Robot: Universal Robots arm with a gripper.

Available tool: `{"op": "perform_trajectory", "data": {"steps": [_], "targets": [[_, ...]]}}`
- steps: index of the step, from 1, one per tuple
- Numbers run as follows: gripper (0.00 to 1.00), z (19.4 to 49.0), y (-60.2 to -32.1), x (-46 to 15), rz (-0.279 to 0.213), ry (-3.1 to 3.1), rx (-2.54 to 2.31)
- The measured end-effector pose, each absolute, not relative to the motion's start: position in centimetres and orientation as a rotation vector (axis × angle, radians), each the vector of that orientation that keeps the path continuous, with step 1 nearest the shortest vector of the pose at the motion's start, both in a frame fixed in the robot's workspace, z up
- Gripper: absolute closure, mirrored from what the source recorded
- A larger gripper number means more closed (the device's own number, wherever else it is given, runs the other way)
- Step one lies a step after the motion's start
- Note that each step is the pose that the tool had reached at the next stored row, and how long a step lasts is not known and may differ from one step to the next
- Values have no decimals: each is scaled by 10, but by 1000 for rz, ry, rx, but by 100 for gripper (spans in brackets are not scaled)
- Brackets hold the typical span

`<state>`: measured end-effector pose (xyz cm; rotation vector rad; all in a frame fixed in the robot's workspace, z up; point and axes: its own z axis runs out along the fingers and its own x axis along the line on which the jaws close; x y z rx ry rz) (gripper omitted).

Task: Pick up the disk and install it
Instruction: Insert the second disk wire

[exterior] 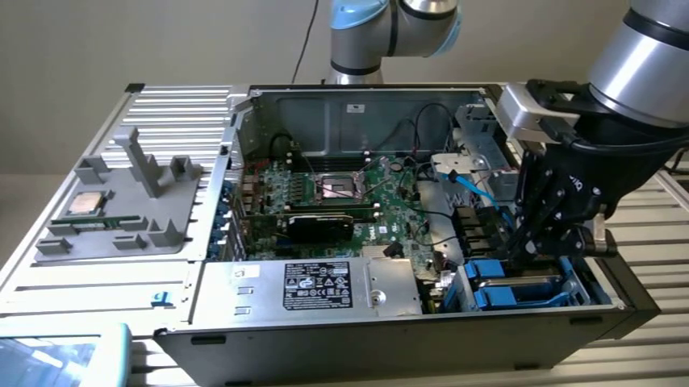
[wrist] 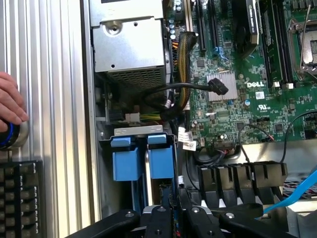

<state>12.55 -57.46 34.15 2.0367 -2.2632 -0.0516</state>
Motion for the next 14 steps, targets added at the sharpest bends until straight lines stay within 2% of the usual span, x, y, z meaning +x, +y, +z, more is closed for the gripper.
{"op": "perform_trajectory", "data": {"steps": [14], "targets": [[84, 339, -573, 123, -38, -2271, 2043]]}}
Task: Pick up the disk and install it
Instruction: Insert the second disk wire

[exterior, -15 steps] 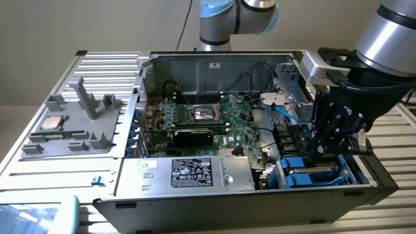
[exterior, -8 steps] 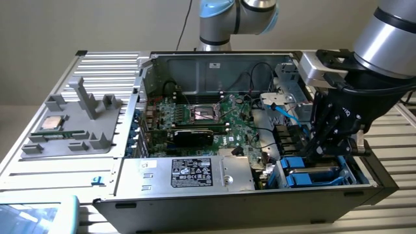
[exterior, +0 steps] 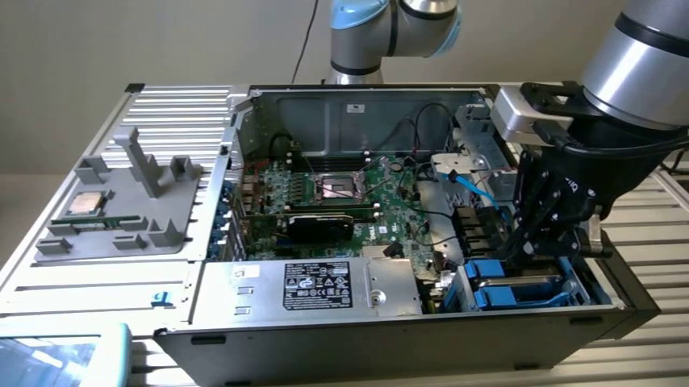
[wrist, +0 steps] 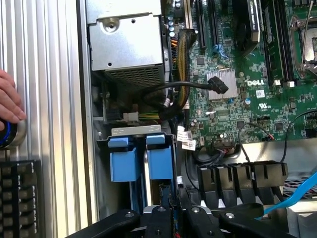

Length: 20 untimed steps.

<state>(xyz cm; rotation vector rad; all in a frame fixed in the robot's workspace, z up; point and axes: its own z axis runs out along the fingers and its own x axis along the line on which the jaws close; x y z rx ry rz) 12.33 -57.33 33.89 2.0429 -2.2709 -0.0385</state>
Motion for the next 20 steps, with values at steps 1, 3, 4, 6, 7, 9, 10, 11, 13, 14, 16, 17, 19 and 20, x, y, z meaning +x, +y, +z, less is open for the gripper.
{"op": "perform_trajectory", "data": {"steps": [1, 3, 4, 6, 7, 9, 10, 11, 13, 14, 16, 17, 19, 20], "targets": [[84, 339, -573, 123, -36, -2272, 2044], [84, 339, -573, 123, -33, -2274, 2045], [84, 339, -573, 123, -32, -2274, 2046], [84, 339, -573, 123, -30, -2275, 2047], [84, 339, -573, 123, -29, -2276, 2047], [84, 339, -573, 122, -28, -2276, 2047], [84, 339, -573, 122, -28, -2276, 2048], [84, 339, -573, 121, -28, -2276, 2048], [84, 339, -573, 121, -27, -2277, 2048], [84, 339, -573, 121, -26, -2277, 2048], [84, 339, -573, 120, -24, -2277, 2048], [84, 339, -573, 120, -22, -2278, 2049], [84, 339, -574, 120, -18, -2279, 2049], [84, 339, -574, 120, -16, -2280, 2050]]}}
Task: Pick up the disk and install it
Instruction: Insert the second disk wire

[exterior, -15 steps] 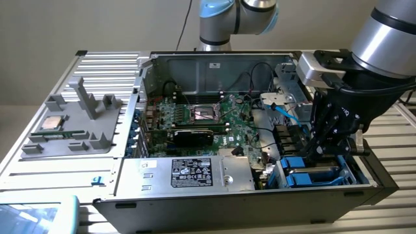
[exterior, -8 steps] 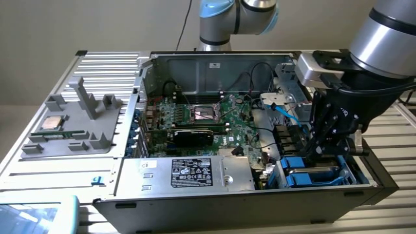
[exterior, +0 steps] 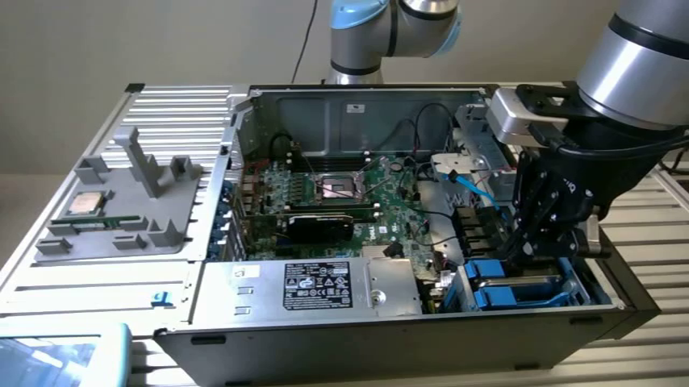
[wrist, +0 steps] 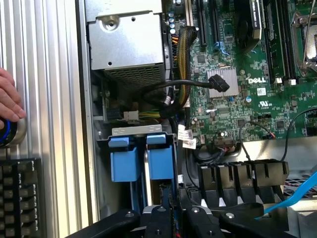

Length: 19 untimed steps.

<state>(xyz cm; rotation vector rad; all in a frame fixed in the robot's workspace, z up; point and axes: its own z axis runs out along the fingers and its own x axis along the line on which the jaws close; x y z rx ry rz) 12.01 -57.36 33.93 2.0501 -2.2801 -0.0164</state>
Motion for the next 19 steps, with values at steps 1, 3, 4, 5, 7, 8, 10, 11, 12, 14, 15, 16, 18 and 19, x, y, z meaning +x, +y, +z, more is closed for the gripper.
{"op": "perform_trajectory", "data": {"steps": [1, 3, 4, 5, 7, 8, 10, 11, 12, 14, 15, 16, 18, 19], "targets": [[84, 340, -574, 120, -15, -2281, 2051], [84, 342, -574, 120, -13, -2282, 2051], [84, 343, -574, 120, -13, -2282, 2052], [84, 344, -574, 120, -12, -2282, 2052], [84, 345, -575, 119, -11, -2283, 2053], [84, 345, -575, 119, -10, -2281, 2054], [84, 345, -576, 118, -9, -2278, 2059], [84, 345, -576, 118, -9, -2275, 2062], [84, 345, -576, 117, -8, -2273, 2066], [84, 345, -576, 117, -7, -2267, 2073], [84, 345, -576, 117, -7, -2265, 2076], [84, 345, -576, 117, -6, -2263, 2078], [84, 345, -576, 117, -6, -2262, 2081], [84, 345, -576, 117, -6, -2263, 2081]]}}
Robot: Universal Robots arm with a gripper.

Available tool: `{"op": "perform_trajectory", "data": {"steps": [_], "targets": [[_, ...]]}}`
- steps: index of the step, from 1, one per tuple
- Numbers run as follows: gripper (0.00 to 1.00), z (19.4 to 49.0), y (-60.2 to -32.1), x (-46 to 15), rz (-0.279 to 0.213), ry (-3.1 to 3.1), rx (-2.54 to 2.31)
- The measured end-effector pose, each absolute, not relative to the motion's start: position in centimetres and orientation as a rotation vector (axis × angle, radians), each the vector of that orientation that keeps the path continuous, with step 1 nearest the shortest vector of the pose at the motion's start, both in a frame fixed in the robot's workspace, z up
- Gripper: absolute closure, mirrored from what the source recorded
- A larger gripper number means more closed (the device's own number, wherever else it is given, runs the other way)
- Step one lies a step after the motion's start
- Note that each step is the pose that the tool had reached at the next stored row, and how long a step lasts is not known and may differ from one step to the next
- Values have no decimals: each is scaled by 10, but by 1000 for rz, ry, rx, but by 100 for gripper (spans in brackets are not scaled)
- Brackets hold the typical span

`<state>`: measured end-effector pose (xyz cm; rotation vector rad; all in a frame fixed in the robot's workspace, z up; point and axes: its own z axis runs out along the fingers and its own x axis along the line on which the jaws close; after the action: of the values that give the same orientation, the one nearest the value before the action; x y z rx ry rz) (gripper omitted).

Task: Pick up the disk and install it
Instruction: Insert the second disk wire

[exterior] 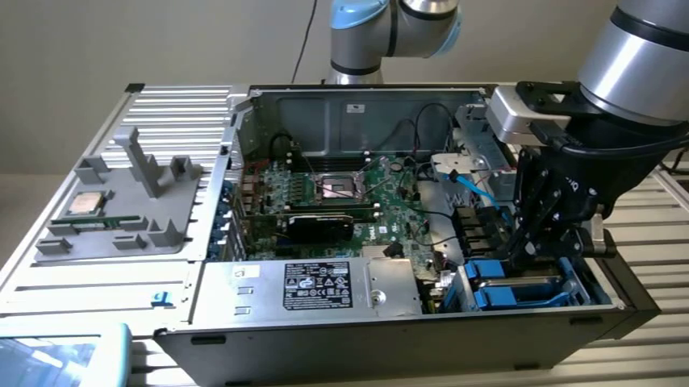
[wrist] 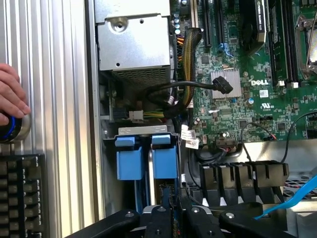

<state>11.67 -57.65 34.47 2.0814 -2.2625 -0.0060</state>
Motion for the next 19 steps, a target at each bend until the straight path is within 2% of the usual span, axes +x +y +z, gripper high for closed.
{"op": "perform_trajectory", "data": {"steps": [19], "targets": [[84, 341, -577, 117, -5, -2271, 2089]]}}
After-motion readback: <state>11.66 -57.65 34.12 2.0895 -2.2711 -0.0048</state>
